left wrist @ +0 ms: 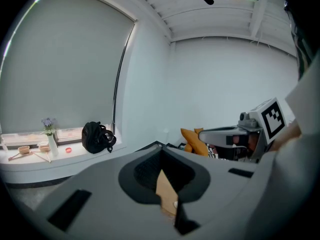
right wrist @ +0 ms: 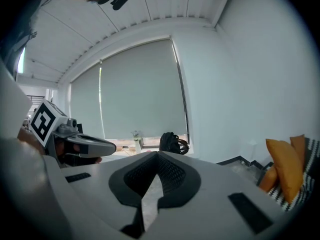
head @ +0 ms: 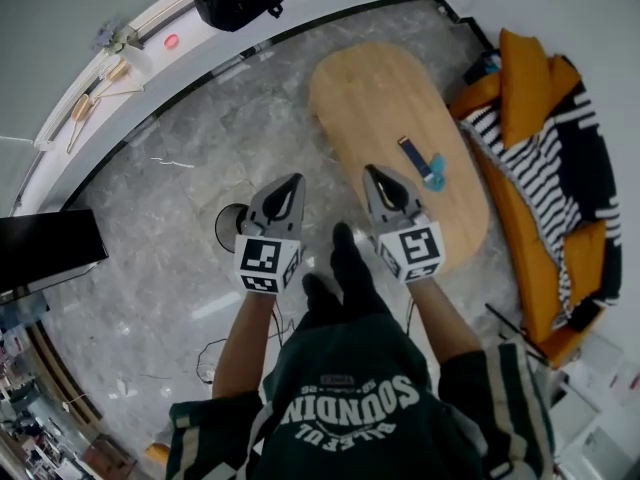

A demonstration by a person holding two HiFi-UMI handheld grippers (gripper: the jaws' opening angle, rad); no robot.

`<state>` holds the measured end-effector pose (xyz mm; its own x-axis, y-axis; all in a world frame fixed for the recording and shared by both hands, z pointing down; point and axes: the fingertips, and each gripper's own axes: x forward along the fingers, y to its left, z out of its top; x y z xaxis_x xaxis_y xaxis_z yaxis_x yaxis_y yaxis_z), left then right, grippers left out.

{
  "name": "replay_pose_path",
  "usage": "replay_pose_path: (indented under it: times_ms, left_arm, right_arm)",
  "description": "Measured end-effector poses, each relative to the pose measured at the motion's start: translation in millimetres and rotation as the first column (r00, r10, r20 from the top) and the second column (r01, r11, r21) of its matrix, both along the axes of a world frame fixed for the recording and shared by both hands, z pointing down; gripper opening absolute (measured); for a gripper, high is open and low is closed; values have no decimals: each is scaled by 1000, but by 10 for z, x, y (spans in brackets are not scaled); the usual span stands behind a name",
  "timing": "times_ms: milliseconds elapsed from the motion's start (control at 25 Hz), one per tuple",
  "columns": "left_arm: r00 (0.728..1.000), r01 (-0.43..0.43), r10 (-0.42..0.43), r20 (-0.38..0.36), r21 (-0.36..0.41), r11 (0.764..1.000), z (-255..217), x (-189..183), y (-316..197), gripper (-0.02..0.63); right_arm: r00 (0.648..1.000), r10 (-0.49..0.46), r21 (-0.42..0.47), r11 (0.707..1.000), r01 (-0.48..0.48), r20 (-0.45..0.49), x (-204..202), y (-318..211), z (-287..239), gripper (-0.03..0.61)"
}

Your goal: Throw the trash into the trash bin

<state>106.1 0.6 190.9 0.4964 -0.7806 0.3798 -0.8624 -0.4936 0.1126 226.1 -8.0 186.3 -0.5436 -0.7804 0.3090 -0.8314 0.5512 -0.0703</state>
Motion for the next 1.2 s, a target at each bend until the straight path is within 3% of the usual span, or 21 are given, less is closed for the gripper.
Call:
replay_pose_path:
  times_ms: [240, 480, 720, 840, 1080, 1200]
  left_arm:
    - [1000, -18, 19, 12, -62, 998, 301, 212, -268, 0]
    - [998, -51, 55, 31, -115, 992, 642, 368, -411, 0]
    - [996, -63, 71, 44, -157, 986, 971, 502, -419, 0]
    - [996, -62, 72, 54, -170, 984, 1077, 523, -421, 0]
    - [995, -44, 62, 76, -219, 975, 1428, 439, -365, 0]
    - [996, -25, 45, 76, -251, 968, 1612, 360, -332, 0]
  right_arm:
    - [999, 33, -30, 999, -32, 38, 312, -331, 324, -2]
    - [998, 59, -120, 991, -62, -26, 606, -426, 926, -2]
    - [998, 10, -168, 986, -19, -54, 744, -439, 1522, -1]
    - [994, -29, -202, 979, 7, -104, 815, -435, 1884, 53]
    - [979, -89, -373, 928, 14, -184, 924, -317, 2898, 127]
    - [955, -164, -436, 899, 41, -247, 932, -240, 3366, 147]
